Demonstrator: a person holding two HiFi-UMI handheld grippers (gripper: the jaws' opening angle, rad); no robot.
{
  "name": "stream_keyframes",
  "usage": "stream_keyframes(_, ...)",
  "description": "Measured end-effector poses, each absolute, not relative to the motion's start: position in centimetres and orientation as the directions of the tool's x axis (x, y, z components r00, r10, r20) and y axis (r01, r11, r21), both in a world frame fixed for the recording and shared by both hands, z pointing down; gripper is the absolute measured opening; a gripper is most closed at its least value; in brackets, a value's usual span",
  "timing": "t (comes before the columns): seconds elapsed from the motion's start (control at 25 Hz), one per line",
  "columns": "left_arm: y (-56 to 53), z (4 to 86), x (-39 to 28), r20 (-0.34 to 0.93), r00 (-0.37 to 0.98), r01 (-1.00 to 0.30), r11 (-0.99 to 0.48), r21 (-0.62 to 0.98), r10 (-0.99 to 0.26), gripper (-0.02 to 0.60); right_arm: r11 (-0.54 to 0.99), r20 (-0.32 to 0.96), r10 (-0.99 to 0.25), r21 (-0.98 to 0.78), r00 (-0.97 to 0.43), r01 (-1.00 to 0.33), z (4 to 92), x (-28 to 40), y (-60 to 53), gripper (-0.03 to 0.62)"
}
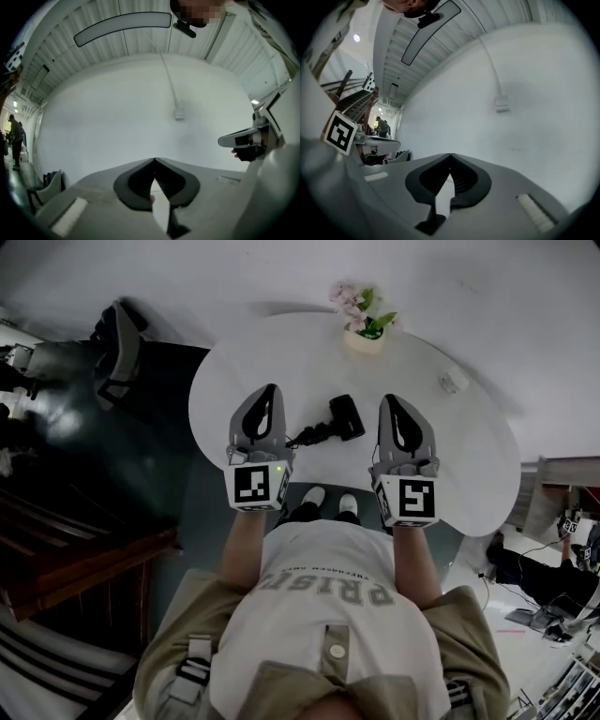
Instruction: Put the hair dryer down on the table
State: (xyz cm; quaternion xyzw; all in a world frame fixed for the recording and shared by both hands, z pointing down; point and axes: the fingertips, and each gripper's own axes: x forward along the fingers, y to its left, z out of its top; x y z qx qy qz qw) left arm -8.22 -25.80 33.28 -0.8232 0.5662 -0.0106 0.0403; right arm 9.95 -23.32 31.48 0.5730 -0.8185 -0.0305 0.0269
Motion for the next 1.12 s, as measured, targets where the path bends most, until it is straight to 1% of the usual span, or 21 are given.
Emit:
stream_keyframes(0.04, -25.7, 33.4, -8.3, -0.027, 0.358, -0.930, -0.354, -0.095, -0.933, 0.008, 0.340, 0.009, -0.940, 0.078, -0.340, -0.937, 31.5, 10.0, -23.3, 0.005)
stream_keyframes(0.12, -25.4, 33.3, -8.3, -0.026, 0.356, -0.928, -0.350, -0.124, -0.934, 0.006, 0.337, 0.011, -0.941, 0.072, -0.337, -0.939, 31.4, 10.0, -23.2, 0.005)
stream_keyframes(0.56, -25.1, 31.4, -9.0, -0.066, 0.328, -0.939, -0.318, -0.129, -0.943, 0.006, 0.343, -0.018, -0.939, 0.054, -0.345, -0.938, 30.8, 9.9, -23.2, 0.005)
stream_keyframes(0.8, -25.2, 31.1, -9.9, -0.067, 0.307, -0.945, -0.296, -0.136, -0.949, 0.006, 0.347, -0.023, -0.937, 0.047, -0.348, -0.937, 30.4, 9.9, -23.3, 0.005)
stream_keyframes(0.88, -25.3, 31.0, -10.0, -0.066, 0.305, -0.945, -0.294, -0.141, -0.950, 0.006, 0.342, -0.004, -0.939, 0.061, -0.343, -0.938, 30.6, 9.8, -23.5, 0.003)
stream_keyframes(1.0, -25.3, 30.9, -10.2, -0.060, 0.305, -0.944, -0.294, -0.148, -0.950, 0.006, 0.326, 0.057, -0.945, 0.079, -0.323, -0.942, 31.5, 9.8, -23.9, 0.002)
stream_keyframes(1.12, -25.2, 31.1, -10.5, -0.052, 0.301, -0.945, -0.290, -0.150, -0.952, 0.006, 0.326, 0.068, -0.944, 0.073, -0.322, -0.942, 32.0, 10.1, -23.7, 0.000)
